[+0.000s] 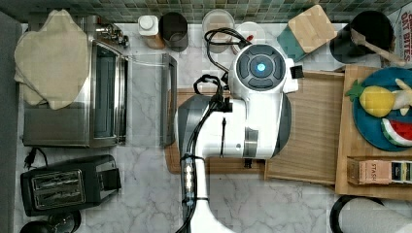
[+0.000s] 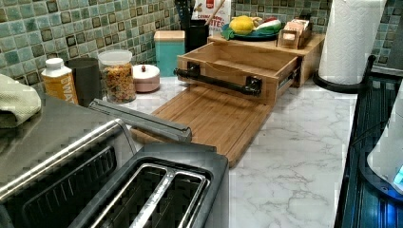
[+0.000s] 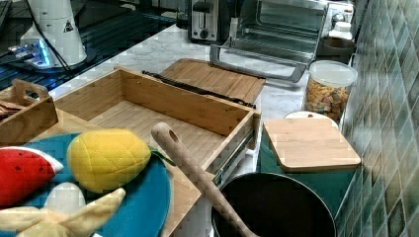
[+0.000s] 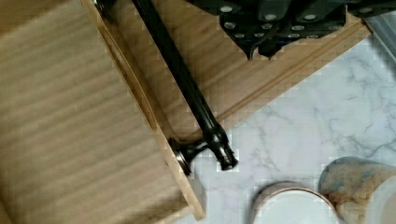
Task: Close the drawer.
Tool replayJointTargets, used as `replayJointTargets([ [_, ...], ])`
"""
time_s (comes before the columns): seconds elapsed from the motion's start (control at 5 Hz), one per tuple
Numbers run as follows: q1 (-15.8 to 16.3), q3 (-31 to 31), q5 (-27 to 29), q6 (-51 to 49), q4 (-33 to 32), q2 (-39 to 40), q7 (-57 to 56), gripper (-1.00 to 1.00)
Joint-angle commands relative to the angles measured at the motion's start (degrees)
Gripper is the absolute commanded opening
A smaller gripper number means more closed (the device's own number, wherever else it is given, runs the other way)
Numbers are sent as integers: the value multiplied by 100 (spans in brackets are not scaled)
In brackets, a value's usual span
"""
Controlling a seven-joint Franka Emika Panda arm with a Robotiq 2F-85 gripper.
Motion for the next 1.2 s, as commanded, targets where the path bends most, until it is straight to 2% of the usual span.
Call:
replayJointTargets([
  [0.2,-161,65,556,140,-344,497,-1077,-100],
  [0.4,-60,-64,390,516,-602,594,-1111,-100],
  [0.6,-161,-21,303,680,-644,788,-1131,-100],
  [0.8,-405,159,84,650,-592,860,-1184,-100],
  [1.0,-296,-105,67,838,-647,930,-1598,-100],
  [1.2,-399,-113,-76,1151,-793,997,-1818,-100],
])
